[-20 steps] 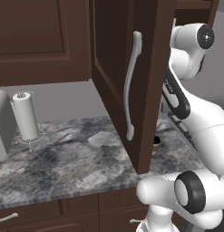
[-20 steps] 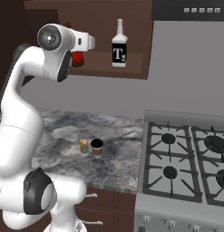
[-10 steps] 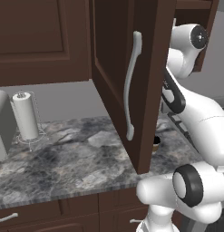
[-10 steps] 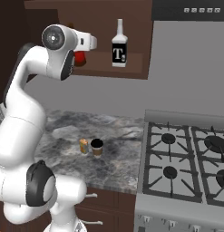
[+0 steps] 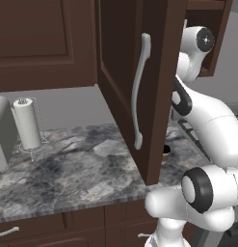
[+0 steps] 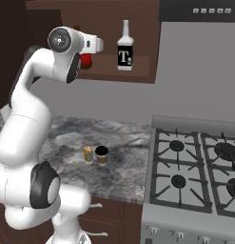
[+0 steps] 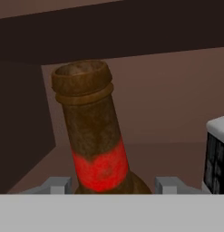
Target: Sort all alcoholic drinks to one cabinet, and non-alcoholic drinks to the other.
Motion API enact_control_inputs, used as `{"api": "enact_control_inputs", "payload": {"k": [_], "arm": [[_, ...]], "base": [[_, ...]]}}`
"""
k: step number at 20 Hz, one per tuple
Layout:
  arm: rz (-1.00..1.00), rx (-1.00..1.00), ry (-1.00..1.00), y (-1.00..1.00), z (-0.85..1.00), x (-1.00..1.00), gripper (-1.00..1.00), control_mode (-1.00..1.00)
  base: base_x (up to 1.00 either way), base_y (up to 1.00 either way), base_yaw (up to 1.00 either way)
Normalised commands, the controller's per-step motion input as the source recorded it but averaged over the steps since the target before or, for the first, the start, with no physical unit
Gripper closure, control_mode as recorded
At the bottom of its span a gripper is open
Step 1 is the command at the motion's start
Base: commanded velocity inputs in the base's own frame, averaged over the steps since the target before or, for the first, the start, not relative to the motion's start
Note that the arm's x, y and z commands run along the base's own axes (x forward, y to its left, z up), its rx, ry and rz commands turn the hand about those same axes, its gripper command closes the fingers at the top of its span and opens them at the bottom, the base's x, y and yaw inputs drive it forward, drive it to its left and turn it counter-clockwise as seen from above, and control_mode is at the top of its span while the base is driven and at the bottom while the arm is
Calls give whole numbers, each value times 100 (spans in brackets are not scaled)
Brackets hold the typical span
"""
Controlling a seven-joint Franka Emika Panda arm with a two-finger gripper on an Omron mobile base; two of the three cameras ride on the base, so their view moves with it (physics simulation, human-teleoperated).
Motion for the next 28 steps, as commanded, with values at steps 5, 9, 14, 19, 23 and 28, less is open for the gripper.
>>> {"api": "enact_control_inputs", "payload": {"k": [5, 9, 14, 19, 23, 28], "arm": [[-1, 0, 0, 0, -5, 19, 100, -100], [-1, 0, 0, 0, -4, 22, 100, -100], [-1, 0, 0, 1, -6, 22, 100, -100], [-1, 0, 0, 0, -7, 22, 100, -100], [-1, 0, 0, 0, -6, 22, 100, -100], [-1, 0, 0, 0, -5, 23, 100, -100]], "base": [[0, 0, 0], [0, 0, 0], [0, 0, 0], [0, 0, 0], [0, 0, 0], [0, 0, 0]]}}
